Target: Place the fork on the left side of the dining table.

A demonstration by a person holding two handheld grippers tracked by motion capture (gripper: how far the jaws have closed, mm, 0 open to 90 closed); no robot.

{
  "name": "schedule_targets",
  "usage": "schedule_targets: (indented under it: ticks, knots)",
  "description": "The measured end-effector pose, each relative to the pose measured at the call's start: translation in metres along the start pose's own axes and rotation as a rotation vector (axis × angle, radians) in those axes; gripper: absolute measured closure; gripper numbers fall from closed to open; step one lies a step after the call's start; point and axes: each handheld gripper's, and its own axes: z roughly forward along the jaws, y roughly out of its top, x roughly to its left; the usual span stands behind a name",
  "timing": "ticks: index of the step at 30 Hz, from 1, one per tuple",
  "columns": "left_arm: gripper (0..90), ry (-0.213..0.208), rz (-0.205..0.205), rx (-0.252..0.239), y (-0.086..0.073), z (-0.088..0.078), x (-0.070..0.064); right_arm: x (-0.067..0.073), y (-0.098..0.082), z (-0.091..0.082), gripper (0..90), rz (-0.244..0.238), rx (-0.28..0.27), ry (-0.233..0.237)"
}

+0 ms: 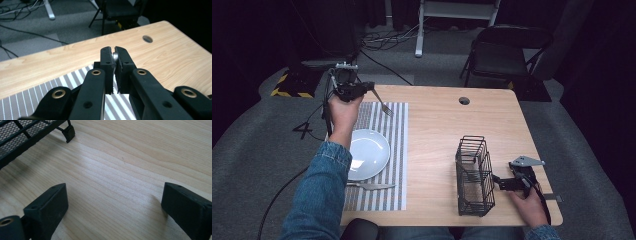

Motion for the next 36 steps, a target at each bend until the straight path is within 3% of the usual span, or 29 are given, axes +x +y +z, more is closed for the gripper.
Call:
schedule_targets:
  ticks: [10, 16, 20, 26, 29, 31, 36]
  knots:
    - [85.6, 0.014, -0.039, 0.064, -0.016, 0.006, 0.010, 0.000, 0.000, 0.000, 7.1, 0.002, 0.000, -0.003]
    - [85.7, 0.015, -0.044, 0.102, -0.022, 0.011, 0.007, 0.000, 0.000, 0.000, 7.1, 0.002, 0.000, -0.004]
    - [85.6, 0.021, -0.039, 0.103, -0.023, 0.011, 0.006, 0.000, 0.000, 0.000, 7.2, 0.002, 0.000, -0.004]
    - [83.7, 0.058, -0.079, 0.110, -0.024, 0.011, 0.013, 0.000, 0.000, 0.000, 7.2, 0.002, 0.000, -0.005]
    - [78.4, 0.084, -0.095, 0.121, -0.026, 0.013, 0.020, 0.000, 0.000, 0.000, 7.2, 0.003, 0.000, -0.005]
    - [67.1, 0.098, -0.114, 0.122, -0.027, 0.014, 0.025, 0.000, 0.000, 0.000, 7.2, 0.003, 0.000, -0.005]
    - [53.6, 0.093, -0.154, 0.114, -0.031, 0.016, 0.034, 0.000, 0.000, 0.000, 7.3, 0.003, 0.000, -0.005]
